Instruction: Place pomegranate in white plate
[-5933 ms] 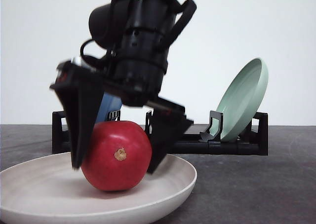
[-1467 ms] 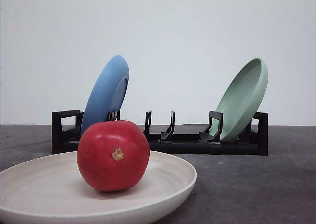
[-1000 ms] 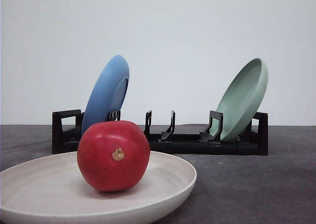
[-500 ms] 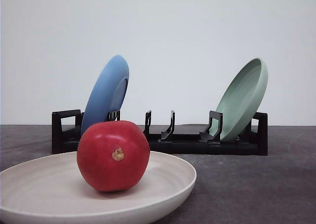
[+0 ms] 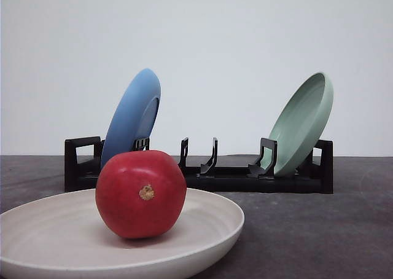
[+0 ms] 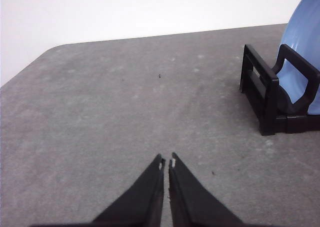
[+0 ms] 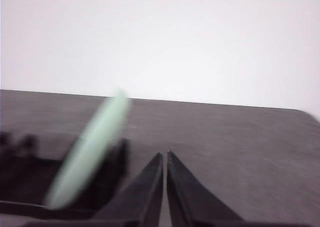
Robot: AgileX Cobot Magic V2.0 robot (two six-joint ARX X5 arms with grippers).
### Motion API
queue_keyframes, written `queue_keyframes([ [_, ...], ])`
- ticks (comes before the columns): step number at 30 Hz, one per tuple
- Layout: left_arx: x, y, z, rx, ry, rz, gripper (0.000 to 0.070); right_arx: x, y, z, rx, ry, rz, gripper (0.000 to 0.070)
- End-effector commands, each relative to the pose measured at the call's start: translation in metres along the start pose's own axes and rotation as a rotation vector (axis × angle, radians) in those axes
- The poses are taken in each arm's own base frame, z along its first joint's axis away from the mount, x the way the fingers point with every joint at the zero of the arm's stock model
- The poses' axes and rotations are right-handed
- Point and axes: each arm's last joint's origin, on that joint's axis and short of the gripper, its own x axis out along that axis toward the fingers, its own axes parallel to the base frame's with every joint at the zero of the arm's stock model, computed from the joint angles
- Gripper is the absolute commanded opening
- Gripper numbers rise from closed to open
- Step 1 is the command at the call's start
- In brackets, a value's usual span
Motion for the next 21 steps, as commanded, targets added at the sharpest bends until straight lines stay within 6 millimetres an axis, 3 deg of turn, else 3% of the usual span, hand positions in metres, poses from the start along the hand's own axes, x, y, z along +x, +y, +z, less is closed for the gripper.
queue_keyframes([
  [1, 0.001, 0.0, -0.003, 0.006, 0.011, 0.0, 0.0, 0.0, -0.002, -0.011, -0.041, -0.012, -0.032, 0.0008],
  [9, 0.001, 0.0, -0.003, 0.006, 0.011, 0.0, 0.0, -0.001, -0.009, -0.047, -0.043, 0.011, -0.107, 0.0008],
  [21, 0.001, 0.0, -0.003, 0.006, 0.011, 0.0, 0.0, 0.001, -0.007, -0.077, -0.036, 0.175, 0.006, 0.0008],
])
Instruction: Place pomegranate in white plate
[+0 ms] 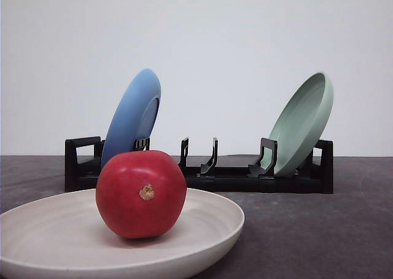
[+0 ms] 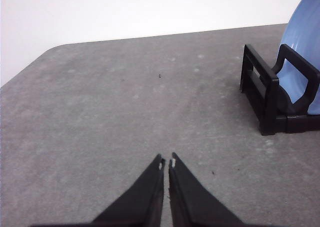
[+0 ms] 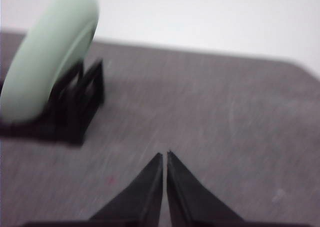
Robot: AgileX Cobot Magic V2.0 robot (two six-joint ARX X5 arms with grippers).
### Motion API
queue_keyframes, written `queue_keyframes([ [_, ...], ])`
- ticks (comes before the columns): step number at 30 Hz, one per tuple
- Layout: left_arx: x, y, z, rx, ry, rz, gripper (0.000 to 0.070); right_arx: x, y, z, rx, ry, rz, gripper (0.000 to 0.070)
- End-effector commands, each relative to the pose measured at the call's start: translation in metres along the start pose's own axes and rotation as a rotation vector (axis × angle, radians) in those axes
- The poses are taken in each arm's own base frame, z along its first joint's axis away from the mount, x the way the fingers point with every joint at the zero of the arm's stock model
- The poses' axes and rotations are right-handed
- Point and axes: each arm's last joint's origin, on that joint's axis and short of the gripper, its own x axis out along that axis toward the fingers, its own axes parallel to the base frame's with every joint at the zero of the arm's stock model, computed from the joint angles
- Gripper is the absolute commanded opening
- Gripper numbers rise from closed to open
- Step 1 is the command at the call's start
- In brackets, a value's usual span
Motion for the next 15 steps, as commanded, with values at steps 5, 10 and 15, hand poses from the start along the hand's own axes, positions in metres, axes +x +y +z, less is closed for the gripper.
queue_keyframes([
  [5, 0.0008, -0.0002, -0.0032, 0.006, 0.011, -0.001, 0.0, 0.0002, -0.0002, -0.002, 0.0, 0.01, -0.003, 0.0008],
  [10, 0.0008, -0.0002, -0.0032, 0.006, 0.011, -0.001, 0.0, 0.0002, -0.0003, -0.0002, 0.0, -0.009, -0.005, 0.0008],
  [15, 0.0008, -0.0002, -0.0032, 0.006, 0.011, -0.001, 0.0, 0.0002, -0.0003, -0.0001, -0.001, -0.01, -0.005, 0.0008],
])
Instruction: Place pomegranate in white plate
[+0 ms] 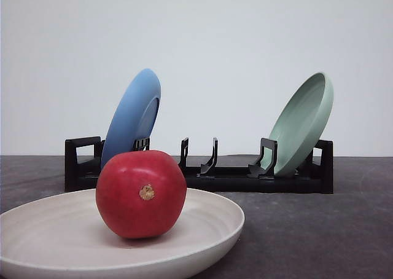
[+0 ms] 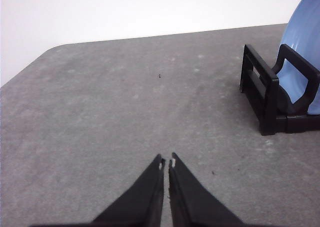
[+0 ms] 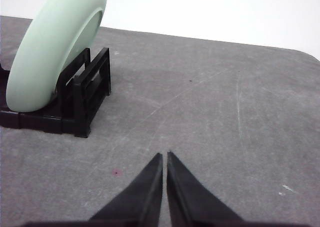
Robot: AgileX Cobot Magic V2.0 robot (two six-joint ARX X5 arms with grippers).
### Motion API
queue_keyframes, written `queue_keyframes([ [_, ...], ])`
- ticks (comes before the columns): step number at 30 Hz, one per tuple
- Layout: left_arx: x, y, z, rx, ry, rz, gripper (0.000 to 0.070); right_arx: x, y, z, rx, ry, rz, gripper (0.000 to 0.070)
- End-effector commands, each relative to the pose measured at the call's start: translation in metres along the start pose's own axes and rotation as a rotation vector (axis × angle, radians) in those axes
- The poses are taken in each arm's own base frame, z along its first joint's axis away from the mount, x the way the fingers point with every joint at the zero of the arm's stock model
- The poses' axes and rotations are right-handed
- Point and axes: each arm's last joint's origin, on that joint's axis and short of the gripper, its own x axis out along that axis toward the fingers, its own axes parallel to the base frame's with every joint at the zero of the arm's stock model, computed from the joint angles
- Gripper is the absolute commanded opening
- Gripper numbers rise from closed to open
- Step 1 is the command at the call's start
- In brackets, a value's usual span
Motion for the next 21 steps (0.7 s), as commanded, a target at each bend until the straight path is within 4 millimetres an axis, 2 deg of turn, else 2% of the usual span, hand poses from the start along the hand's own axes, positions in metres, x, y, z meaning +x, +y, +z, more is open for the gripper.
queue_keyframes([
  [1, 0.0008, -0.0002, -0.0032, 0.006, 0.011, 0.0, 0.0, 0.0003, -0.0002, -0.0001, -0.001, -0.009, -0.004, 0.0008],
  [21, 0.0008, -0.0002, -0.0032, 0.006, 0.011, 0.0, 0.0, 0.0003, -0.0002, -0.0001, -0.001, -0.009, -0.004, 0.0008],
])
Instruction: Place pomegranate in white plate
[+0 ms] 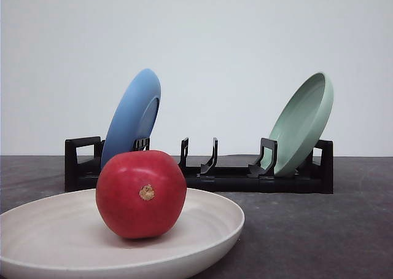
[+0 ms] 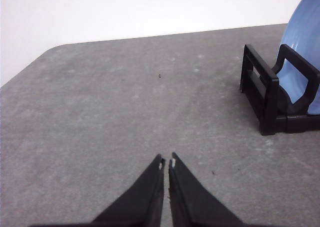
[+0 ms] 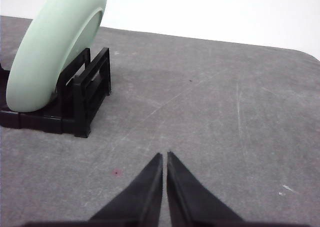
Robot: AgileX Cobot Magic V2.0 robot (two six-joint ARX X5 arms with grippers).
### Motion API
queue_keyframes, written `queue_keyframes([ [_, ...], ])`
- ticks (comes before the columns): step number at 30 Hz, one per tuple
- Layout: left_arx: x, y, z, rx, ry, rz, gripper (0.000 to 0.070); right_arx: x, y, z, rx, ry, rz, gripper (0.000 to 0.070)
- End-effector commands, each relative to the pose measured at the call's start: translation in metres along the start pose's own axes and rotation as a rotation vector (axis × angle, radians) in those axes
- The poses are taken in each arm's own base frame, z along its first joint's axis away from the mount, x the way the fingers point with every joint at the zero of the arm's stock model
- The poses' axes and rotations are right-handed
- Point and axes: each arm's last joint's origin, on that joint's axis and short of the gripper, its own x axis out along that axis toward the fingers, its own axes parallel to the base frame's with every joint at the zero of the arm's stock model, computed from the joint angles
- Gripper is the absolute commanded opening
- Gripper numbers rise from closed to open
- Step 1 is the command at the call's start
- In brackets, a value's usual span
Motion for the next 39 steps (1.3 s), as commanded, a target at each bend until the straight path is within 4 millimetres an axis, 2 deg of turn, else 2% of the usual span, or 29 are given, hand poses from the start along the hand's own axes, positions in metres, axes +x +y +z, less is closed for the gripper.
queue_keyframes([
  [1, 0.0008, -0.0002, -0.0032, 0.006, 0.011, 0.0, 0.0, 0.0003, -0.0002, -0.0001, -0.001, -0.009, -0.003, 0.0008],
  [39, 0.0008, -0.0002, -0.0032, 0.006, 0.011, 0.0, 0.0, 0.0003, -0.0002, -0.0001, -0.001, -0.009, -0.003, 0.0008],
])
